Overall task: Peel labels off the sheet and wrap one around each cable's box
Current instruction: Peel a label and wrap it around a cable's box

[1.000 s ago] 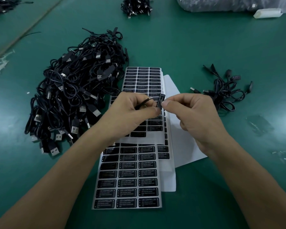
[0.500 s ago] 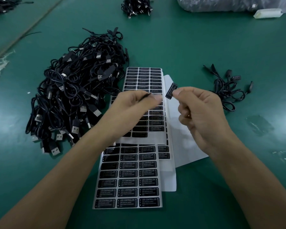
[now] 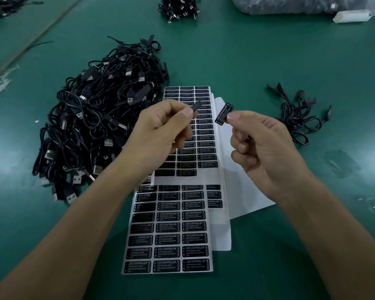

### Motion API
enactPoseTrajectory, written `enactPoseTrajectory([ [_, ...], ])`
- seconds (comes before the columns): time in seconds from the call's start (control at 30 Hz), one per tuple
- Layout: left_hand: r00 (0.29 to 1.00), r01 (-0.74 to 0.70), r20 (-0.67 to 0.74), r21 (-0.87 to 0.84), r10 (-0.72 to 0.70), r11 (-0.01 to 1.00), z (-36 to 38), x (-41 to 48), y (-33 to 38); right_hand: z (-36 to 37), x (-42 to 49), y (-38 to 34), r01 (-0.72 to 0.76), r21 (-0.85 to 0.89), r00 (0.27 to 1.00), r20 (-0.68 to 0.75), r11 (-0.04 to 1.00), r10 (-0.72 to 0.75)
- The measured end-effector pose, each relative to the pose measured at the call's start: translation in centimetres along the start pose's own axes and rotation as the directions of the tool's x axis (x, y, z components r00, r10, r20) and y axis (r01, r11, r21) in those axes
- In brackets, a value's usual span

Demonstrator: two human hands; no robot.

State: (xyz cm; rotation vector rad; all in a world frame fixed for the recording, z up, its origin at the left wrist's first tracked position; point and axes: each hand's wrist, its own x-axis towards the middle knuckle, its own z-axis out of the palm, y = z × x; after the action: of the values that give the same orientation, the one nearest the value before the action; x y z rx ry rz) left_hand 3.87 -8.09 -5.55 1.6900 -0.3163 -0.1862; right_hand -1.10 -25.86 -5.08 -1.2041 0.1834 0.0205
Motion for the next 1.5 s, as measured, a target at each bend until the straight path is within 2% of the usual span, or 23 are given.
enactPoseTrajectory([
  [0.17, 0.998, -0.048, -0.029, 0.019, 0.049, 0.999, 0.3, -0.3, 0.2, 0.1, 0.0, 0.0, 0.002, 0.004, 1.0, -0.006, 1.0, -0.002],
  [0.37, 1.0, 0.003, 0.012, 0.03, -0.003, 1.0, 0.6, -0.4, 0.0, 0.0, 0.0, 0.1, -0.01, 0.017, 1.0, -0.006, 1.0, 0.01],
  [0.87, 0.997, 0.067, 0.057, -0.152, -0.059, 0.986, 1.3, -0.5, -0.1, 0.4, 0.1, 0.7, -0.039, -0.021, 0.999, 0.021, 0.999, 0.04],
  [0.97, 0.997, 0.058, 0.06, -0.185, -0.047, 0.981, 1.3, -0.5, -0.1, 0.4, 0.2, 0.9, -0.03, -0.026, 1.0, -0.008, 0.999, 0.03],
  [1.3, 0.997, 0.028, 0.076, -0.063, -0.023, 0.998, 1.2, -0.6, -0.6, 0.6, 0.3, 1.2, -0.015, -0.026, 0.999, -0.041, 1.0, 0.014],
  [1.5, 0.983, 0.018, 0.182, -0.052, -0.008, 0.999, 0.8, -0.5, -0.8, 0.6, 0.4, 1.3, 0.006, -0.031, 0.998, -0.068, 1.0, -0.008],
])
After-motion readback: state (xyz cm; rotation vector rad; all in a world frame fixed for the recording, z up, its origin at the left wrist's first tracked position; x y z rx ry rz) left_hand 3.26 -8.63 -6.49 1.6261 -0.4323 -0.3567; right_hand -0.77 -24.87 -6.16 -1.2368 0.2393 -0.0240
